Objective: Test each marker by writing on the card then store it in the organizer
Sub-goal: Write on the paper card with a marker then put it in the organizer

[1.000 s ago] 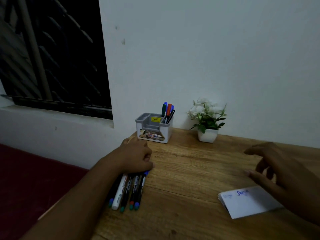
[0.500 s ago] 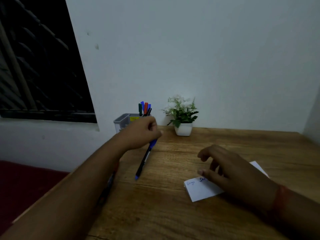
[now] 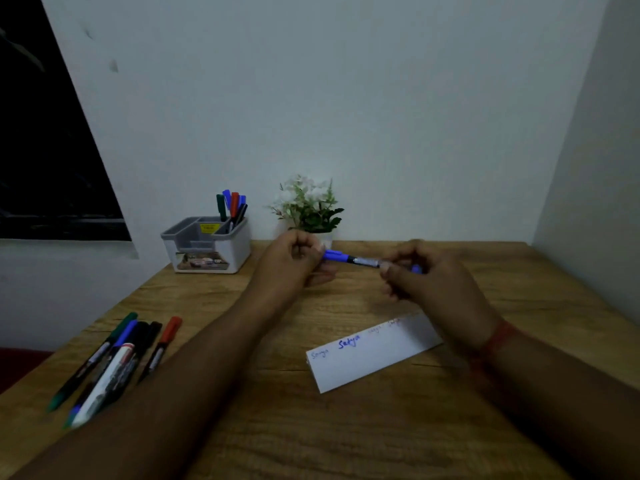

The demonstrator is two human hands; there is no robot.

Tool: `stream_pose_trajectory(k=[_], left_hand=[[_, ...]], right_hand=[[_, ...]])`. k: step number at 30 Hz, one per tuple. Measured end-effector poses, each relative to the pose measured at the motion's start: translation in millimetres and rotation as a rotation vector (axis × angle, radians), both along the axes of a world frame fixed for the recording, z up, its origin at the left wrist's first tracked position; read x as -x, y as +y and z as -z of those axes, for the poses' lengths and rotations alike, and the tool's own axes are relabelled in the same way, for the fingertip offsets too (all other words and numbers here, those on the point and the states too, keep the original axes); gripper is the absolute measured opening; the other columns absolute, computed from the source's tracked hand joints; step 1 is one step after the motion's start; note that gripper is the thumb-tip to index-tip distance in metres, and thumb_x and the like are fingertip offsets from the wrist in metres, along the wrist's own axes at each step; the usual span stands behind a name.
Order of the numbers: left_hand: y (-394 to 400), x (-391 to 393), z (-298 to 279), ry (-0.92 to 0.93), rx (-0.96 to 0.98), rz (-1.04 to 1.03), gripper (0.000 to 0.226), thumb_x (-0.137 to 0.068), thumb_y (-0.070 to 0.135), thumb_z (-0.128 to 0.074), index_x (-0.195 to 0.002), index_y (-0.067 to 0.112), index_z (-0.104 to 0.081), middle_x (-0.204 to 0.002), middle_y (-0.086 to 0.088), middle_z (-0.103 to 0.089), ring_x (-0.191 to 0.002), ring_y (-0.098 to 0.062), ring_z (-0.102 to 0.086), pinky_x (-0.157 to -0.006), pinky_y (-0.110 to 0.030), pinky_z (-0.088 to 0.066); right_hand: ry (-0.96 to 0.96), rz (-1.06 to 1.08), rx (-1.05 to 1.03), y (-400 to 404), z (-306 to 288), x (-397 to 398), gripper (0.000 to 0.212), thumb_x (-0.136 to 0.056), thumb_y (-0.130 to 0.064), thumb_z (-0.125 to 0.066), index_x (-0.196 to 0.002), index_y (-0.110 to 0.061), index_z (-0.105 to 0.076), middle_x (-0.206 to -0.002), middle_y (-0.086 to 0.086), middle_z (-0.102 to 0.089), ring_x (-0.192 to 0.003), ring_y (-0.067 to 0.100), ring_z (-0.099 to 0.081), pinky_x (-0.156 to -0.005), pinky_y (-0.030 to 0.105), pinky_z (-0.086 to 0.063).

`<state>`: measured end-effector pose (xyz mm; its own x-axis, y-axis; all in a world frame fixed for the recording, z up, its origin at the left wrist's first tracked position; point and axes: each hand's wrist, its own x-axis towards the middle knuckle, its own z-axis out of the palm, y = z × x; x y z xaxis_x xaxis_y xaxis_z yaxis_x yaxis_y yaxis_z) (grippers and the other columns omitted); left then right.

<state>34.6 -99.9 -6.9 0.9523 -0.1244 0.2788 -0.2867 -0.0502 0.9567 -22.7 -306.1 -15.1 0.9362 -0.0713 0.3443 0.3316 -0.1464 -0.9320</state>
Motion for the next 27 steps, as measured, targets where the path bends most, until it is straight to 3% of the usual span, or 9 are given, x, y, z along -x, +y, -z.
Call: stream_pose_trajectory(k=[4,7,11,17,23,27], left_hand=[[0.8,4.5,13.4,-0.166,-0.32,0.116,0.009,-0.095,0.013,-0.063,-0.102,0.01,-0.066,-0.086,-0.009,-0.071,-0.078,-0.015,-0.072,-0.076,-0.021,-0.056],[-6.9,7.7,17.5,-0.241,-0.404,0.144,0.012,-0.095,0.016,-0.062,-0.106,0.017,-0.068,-0.088,0.0,-0.07,-0.076,-0.005,-0.069,-0.073,-0.015,-0.052],[-8.1,8.5,21.7,-0.37,-0.507,0.2,0.012,-0.095,0.02,-0.063,-0.101,0.028,-0.068,-0.087,0.01,-0.067,-0.078,-0.005,-0.067,-0.07,-0.019,-0.051],[-1.2,-0.4,21.2,-0.344,-0.57,0.221,0.008,-0.095,0.022,-0.064,-0.093,0.03,-0.066,-0.079,0.006,-0.067,-0.074,-0.006,-0.063,-0.067,-0.018,-0.048],[7.6,-4.0,15.7,-0.298,-0.547,0.249,0.012,-0.096,0.017,-0.062,-0.088,0.025,-0.068,-0.078,0.016,-0.068,-0.077,0.002,-0.059,-0.069,-0.01,-0.043],[23.5,-9.9,14.8,-0.203,-0.565,0.138,0.015,-0.099,0.022,-0.055,-0.088,0.025,-0.065,-0.087,0.009,-0.065,-0.085,-0.009,-0.059,-0.072,-0.025,-0.044]], right_hand=[[0.046,-0.076,-0.315,-13.0,-4.7,-4.5,0.011,-0.086,-0.007,-0.072,-0.096,-0.004,-0.068,-0.074,0.011,-0.066,-0.064,0.019,-0.064,-0.057,0.025,-0.056],[0.107,-0.146,-0.246,-9.3,2.1,-2.6,0.01,-0.087,-0.009,-0.073,-0.096,-0.006,-0.068,-0.078,0.01,-0.067,-0.066,0.019,-0.065,-0.059,0.028,-0.056],[0.132,-0.176,-0.186,3.4,8.0,2.2,0.005,-0.091,-0.006,-0.071,-0.094,-0.004,-0.067,-0.078,0.01,-0.068,-0.068,0.019,-0.067,-0.063,0.029,-0.058],[0.137,-0.108,-0.17,6.9,6.5,4.4,0.008,-0.086,-0.004,-0.076,-0.087,-0.003,-0.069,-0.072,0.011,-0.072,-0.069,0.02,-0.071,-0.067,0.03,-0.059],[0.117,-0.087,-0.109,14.8,3.3,10.0,0.007,-0.086,-0.004,-0.077,-0.091,-0.002,-0.073,-0.079,0.018,-0.077,-0.075,0.026,-0.077,-0.076,0.035,-0.064],[0.105,-0.038,-0.161,7.1,-4.0,9.9,0.005,-0.087,0.002,-0.072,-0.085,-0.003,-0.071,-0.081,0.016,-0.076,-0.076,0.027,-0.077,-0.075,0.033,-0.064]])
